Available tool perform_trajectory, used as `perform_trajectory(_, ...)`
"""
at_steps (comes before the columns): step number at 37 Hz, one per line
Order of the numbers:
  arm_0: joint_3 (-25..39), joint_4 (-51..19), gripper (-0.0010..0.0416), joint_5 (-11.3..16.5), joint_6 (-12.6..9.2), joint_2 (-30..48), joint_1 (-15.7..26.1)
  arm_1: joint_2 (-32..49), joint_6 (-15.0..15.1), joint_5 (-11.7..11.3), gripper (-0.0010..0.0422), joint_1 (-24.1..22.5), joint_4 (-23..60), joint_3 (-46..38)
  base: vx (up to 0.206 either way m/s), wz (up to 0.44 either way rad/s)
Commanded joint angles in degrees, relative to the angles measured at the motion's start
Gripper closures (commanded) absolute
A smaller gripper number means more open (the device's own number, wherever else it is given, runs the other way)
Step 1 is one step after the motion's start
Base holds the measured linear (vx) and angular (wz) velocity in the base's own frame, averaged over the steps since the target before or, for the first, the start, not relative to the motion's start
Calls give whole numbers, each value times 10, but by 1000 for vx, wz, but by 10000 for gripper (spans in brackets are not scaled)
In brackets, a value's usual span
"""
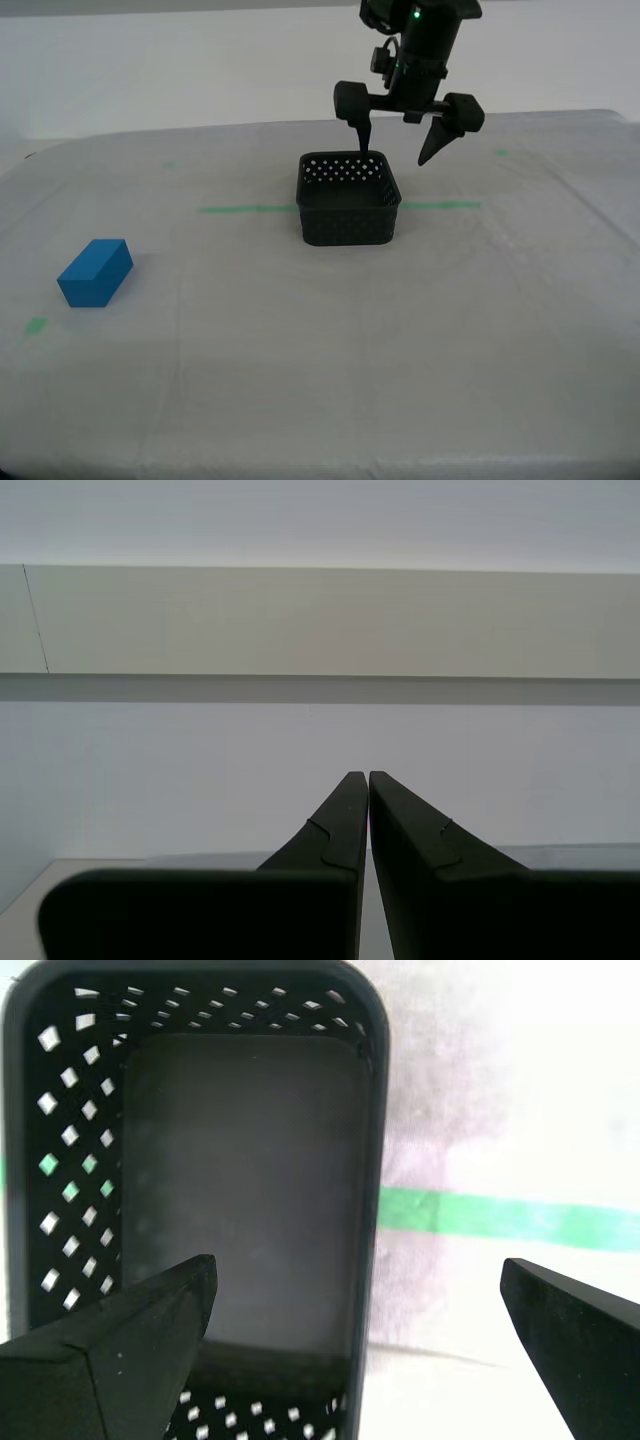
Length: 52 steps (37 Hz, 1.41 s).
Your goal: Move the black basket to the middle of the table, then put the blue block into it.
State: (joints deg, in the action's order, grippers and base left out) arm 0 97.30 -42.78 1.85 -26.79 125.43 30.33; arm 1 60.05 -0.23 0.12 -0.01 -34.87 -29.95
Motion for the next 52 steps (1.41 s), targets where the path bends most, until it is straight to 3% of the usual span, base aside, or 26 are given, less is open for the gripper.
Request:
perform_trajectory(1, 0, -18, 5, -12, 4, -21, 0, 0, 1, 1, 412, 0, -3, 0, 0, 0)
perform_trajectory(7, 0, -40, 5, -35, 18, -62, -2, 0, 1, 1, 412, 0, -3, 0, 0, 0)
perform_trajectory(13, 0, -68, 6, -37, 29, -101, -12, 0, 1, 1, 412, 0, -3, 0, 0, 0)
perform_trajectory(24, -21, -91, 5, -45, 70, -166, -59, 0, 1, 1, 412, 0, -3, 0, 0, 0)
perform_trajectory(43, -143, -65, 6, -45, 125, -289, -194, 0, 1, 1, 412, 0, -3, 0, 0, 0)
perform_trajectory(52, -218, -50, 6, -17, 158, -339, -271, 0, 1, 1, 412, 0, -3, 0, 0, 0)
